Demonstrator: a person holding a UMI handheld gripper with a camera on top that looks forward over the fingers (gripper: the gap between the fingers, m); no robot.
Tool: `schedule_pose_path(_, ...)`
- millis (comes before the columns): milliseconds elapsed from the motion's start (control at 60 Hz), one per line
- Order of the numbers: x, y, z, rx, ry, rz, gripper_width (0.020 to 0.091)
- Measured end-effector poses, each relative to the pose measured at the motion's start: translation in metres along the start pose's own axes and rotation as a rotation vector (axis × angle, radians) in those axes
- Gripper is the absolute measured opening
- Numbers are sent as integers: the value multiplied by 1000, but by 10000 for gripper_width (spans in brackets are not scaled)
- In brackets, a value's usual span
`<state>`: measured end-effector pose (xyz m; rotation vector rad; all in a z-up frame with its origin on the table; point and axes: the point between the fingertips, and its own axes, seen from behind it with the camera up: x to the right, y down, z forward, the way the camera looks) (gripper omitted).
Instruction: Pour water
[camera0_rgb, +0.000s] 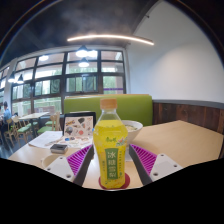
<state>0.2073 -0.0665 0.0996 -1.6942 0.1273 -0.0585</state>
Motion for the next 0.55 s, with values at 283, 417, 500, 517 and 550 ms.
schedule_pose_path(283, -33, -26, -117, -24, 22, -3, 821)
schedule_pose_path(417, -63, -33, -174, -25, -10, 8, 821)
schedule_pose_path(500, -80, -36, -202, -20, -29, -3, 819)
schedule_pose_path(517, -83, -36, -208, -20, -31, -7, 819)
schedule_pose_path(550, -88, -36, -217, -15, -35, -17, 818)
